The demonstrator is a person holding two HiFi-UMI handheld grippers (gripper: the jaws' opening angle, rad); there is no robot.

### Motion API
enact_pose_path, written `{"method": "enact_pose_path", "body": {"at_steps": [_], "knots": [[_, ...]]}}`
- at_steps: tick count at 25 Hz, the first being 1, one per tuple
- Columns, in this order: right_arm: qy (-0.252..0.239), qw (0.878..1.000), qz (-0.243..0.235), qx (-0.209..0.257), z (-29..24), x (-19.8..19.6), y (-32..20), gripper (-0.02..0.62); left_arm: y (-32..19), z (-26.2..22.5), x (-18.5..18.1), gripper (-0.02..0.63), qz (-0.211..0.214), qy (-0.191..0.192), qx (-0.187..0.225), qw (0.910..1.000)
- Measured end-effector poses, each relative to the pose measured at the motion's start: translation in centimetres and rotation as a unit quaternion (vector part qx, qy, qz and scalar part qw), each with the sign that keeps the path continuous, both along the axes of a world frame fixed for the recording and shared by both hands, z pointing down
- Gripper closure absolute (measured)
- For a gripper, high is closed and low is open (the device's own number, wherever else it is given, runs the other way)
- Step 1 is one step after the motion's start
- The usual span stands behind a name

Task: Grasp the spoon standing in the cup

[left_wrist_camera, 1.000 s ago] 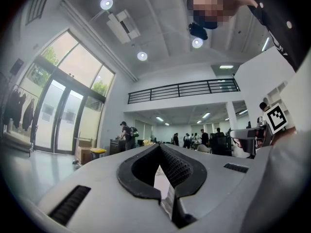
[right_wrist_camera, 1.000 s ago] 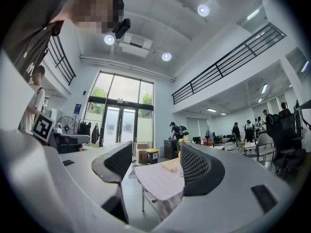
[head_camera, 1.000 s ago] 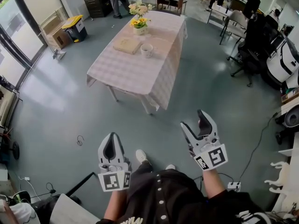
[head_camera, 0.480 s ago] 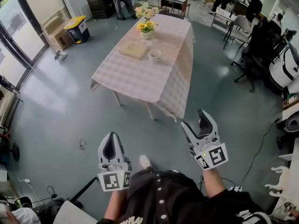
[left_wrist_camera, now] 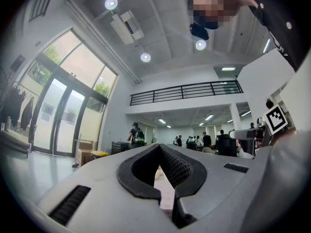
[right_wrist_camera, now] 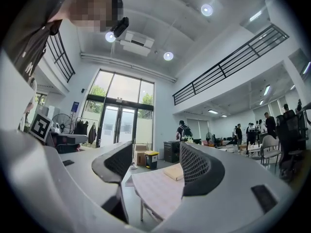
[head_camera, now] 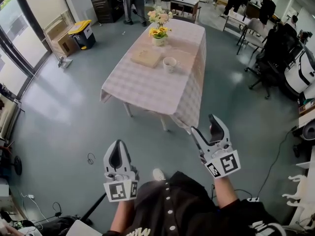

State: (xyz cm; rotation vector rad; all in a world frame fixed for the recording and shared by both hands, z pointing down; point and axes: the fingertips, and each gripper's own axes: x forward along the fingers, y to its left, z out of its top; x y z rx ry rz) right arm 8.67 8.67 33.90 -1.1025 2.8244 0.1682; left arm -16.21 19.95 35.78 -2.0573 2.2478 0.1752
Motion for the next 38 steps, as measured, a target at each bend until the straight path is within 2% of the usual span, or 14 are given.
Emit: {"method": "enact_pose_path", "body": {"at_steps": [9,20,28,38], "knots": [[0.001,1.0,0.014,-0.001,0.1,-3.4,-0.6,0.308,-1.1,0.4,-4.1,0.589,0.012,-0.001,-0.007,0.9999],[0.009,0.999,0.028,-0.022,2.0,-3.7,-4.0,0.308,-5.4,2.5,-4.0,0.589,0.034,0.007,-0.03,0.9989],[0.011,0.999,0.031,-0.027,2.8,-4.8,-10.4,0.308,-11.3,2.4,-5.3,0.589,0.034,0.004,-0.029,0.999],[0.007,0.999,0.027,-0.027,2.7,-7.3,-21.3,0.308,-21.8,1.9,-7.8,0.589,0.029,0.005,-0.025,0.9993]]}}
